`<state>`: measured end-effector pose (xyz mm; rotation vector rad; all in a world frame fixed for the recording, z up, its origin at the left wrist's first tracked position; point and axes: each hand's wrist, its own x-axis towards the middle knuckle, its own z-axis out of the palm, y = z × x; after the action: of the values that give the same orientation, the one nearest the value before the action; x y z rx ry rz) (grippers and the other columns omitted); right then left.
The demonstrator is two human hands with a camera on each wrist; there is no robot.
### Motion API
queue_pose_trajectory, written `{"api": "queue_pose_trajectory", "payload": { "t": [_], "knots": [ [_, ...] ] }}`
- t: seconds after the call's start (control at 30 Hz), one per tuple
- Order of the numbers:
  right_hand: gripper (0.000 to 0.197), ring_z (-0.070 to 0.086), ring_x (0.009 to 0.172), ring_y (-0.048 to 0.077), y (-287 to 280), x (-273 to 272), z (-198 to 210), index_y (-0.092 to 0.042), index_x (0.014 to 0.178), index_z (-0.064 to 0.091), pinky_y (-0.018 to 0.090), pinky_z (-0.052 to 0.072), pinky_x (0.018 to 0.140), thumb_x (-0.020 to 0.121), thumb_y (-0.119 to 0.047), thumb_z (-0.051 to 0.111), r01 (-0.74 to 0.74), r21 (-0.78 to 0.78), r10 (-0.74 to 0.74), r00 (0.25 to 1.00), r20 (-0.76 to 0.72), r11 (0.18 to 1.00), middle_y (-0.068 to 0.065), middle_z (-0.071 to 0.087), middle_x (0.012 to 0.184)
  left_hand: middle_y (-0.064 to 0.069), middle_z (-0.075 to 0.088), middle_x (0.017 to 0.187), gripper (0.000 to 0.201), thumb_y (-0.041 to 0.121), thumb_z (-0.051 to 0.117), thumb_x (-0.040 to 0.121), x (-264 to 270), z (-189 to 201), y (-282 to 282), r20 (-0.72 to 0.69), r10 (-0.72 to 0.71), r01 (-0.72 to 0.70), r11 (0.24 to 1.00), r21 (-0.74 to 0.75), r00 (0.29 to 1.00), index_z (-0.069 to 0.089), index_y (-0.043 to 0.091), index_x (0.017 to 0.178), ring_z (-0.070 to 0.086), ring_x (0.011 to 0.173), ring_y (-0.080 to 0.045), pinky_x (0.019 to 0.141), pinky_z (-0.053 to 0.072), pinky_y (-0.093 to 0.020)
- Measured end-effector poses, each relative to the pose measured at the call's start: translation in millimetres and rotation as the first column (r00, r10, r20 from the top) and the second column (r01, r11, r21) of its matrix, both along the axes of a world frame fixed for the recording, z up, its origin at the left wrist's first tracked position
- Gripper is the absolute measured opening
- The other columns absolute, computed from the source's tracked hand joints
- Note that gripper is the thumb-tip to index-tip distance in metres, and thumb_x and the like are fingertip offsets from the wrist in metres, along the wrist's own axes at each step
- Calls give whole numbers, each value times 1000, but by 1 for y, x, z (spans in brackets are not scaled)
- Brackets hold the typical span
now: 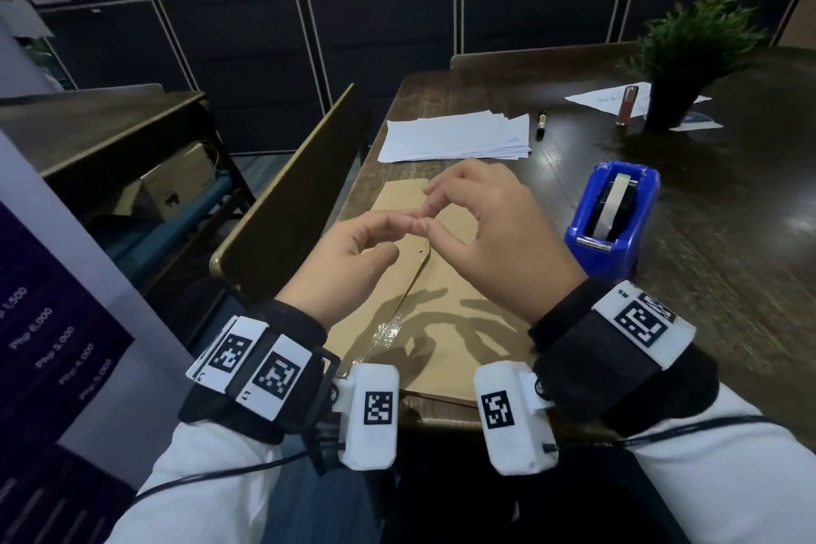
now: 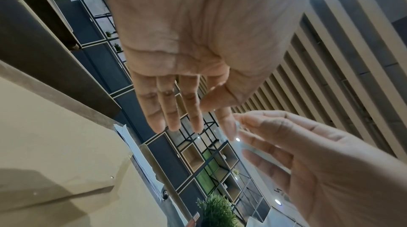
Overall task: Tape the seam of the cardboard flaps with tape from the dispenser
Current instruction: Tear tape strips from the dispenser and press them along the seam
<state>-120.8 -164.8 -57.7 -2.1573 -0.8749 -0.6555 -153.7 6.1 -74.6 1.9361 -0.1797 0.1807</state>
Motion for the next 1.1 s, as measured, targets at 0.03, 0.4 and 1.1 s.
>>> {"api": "queue_pose_trajectory", "payload": {
  "t": [0.03, 0.4, 1.1],
  "knots": [
    [5, 51, 101, 13, 2, 0, -1, -22, 86, 67, 27, 44, 82, 86, -26, 64, 6, -22, -5, 999, 38, 1000, -6, 62, 99, 22, 68, 109, 57, -7, 43, 86, 0, 0, 2, -15, 8, -8, 1000, 7, 1000, 71, 42, 83, 55, 120, -5, 108, 39, -47],
    [7, 54, 96, 13, 10, 5, -15, -19, 84, 66, 28, 45, 85, 88, -23, 63, -7, 64, 17, 987, -158, 998, -8, 59, 93, 4, 65, 87, 28, 12, 50, 94, 4, 9, 38, -168, 207, -132, 918, 373, 964, 71, 30, 96, 58, 80, -37, 74, 51, -40],
    [16, 58, 67, 9, 38, 2, -49, -1, 89, 70, 19, 52, 56, 84, -16, 72, 32, 175, 133, 519, -844, 984, 4, 64, 79, 16, 65, 111, 27, 24, 55, 93, -7, -3, 41, -326, 112, 217, 543, 811, 939, 67, 36, 114, 57, 91, -5, 79, 44, -21]
  ]
}}
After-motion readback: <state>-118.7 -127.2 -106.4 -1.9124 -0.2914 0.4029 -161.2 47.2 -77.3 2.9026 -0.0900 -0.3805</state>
